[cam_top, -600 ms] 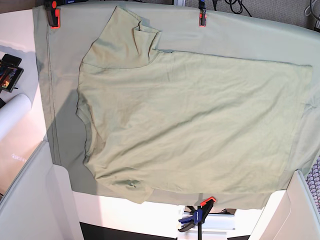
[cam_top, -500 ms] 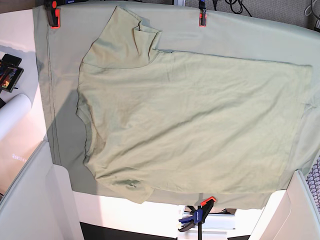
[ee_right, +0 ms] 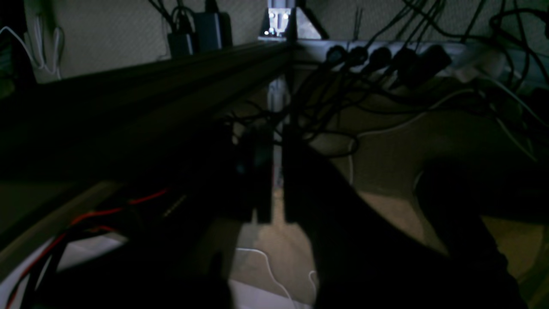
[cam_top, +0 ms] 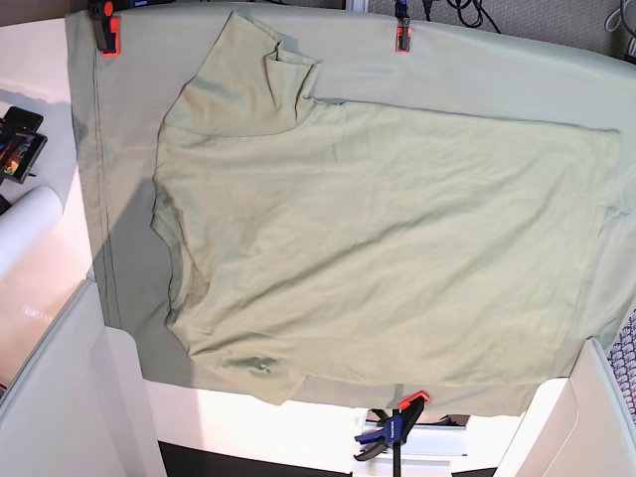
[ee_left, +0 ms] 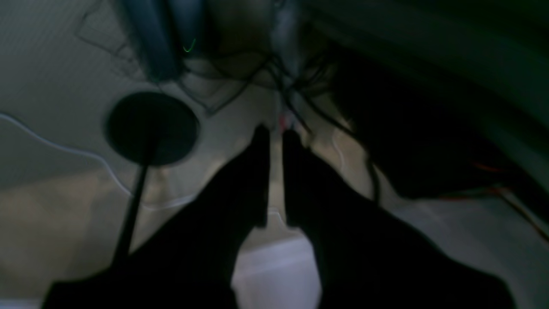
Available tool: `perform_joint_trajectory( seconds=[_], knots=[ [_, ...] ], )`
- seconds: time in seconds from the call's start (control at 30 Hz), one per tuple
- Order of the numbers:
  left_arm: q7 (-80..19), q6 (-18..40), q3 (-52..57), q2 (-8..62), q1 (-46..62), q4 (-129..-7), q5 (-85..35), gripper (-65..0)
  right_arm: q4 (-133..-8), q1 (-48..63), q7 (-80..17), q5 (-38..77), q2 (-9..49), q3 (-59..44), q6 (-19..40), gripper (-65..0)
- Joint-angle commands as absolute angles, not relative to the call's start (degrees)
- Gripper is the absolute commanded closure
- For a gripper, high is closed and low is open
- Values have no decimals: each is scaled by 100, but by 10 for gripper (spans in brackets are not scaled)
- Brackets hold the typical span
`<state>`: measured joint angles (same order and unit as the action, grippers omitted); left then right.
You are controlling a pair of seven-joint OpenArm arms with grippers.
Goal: Fold the T-shirt properly
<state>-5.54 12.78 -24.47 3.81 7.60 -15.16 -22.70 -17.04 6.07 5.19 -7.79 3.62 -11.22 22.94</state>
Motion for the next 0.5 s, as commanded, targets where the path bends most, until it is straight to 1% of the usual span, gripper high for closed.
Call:
perform_joint_trajectory(
  seconds=[0.0,0.27,0.47],
  knots=[
    [-537,1365,-2460,379,781,-1538,-2274,-52,-1739,639,587,-792,364,-1122,2359,-34],
    [-530,1352,-2460,384,781,-1538,-2274,-52,-1743,639,587,-792,366,-1122,2359,-34],
    [-244,1354,-2460,408,849,-1538,-2270,-52,-1765,705,585,-794,368,-1122,2362,-34]
  ],
)
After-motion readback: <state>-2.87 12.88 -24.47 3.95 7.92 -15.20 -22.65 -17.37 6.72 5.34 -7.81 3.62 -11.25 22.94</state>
